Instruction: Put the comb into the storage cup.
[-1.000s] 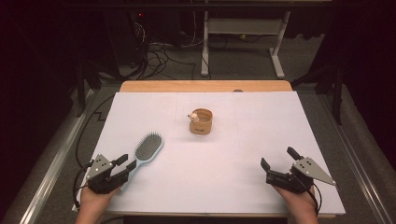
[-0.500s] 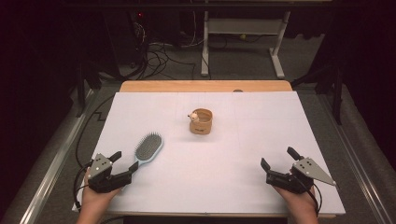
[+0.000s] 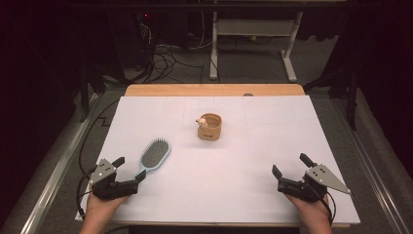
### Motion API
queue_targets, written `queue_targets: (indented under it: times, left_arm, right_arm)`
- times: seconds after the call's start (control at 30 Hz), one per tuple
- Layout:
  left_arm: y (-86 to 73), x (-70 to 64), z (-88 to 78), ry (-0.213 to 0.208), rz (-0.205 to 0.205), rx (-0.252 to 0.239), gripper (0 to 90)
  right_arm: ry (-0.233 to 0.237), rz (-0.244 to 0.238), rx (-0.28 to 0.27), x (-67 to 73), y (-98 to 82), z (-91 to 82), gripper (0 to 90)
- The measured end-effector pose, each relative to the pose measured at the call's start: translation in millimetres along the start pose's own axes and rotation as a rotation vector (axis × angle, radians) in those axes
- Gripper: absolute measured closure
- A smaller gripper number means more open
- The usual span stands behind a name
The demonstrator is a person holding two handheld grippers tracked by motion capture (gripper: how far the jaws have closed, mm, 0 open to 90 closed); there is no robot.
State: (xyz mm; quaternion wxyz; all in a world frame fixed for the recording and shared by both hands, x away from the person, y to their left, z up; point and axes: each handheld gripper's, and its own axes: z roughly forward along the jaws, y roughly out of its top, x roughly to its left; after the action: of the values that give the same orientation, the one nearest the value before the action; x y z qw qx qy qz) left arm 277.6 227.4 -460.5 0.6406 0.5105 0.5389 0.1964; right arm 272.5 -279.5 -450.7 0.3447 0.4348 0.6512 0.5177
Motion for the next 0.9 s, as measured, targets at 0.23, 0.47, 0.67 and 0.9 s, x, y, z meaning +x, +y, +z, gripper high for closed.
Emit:
queue_targets:
  times: [0.23, 0.47, 0.67, 0.9]
  left_arm:
    - [-1.5, -0.1, 1.8, -0.038, -0.009, 0.015, 0.5]
    - [-0.1, 0.3, 3.0, -0.029, -0.009, 0.007, 0.5]
    - [5.3, -1.4, 6.5, -0.005, -0.008, 0.038, 0.8]
    - [6.3, -4.3, 19.6, 0.036, 0.023, 0.103, 0.5]
  right_arm:
    - [0.002, -0.007, 0.000, 0.4, 0.1, 0.8, 0.4]
    - [0.002, -0.009, 0.001, 0.3, 0.2, 0.6, 0.4]
    - [0.000, -0.011, 0.000, 0.5, 0.5, 0.4, 0.4]
    - [0.003, -0.011, -0.004, 0.0, 1.0, -0.4, 0.4]
